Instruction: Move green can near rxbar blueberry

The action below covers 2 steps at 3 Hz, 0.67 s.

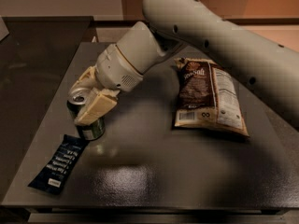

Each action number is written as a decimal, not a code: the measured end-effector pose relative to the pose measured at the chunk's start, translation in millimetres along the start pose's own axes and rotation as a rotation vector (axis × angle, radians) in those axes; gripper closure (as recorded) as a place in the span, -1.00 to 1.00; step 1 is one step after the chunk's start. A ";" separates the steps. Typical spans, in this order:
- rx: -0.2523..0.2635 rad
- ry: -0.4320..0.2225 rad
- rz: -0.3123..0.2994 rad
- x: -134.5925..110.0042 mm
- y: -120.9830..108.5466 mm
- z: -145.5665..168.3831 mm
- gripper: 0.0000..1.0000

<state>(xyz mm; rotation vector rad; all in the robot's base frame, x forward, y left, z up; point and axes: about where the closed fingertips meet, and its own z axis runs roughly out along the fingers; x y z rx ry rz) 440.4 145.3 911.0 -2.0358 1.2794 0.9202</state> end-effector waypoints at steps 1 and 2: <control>-0.003 0.001 -0.003 -1.4 0.7 1.4 -1.00; -0.003 0.001 -0.003 -1.4 0.8 1.4 -1.00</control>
Offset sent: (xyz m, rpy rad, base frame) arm -0.0013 0.0013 0.0002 -0.0007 -0.0007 0.0037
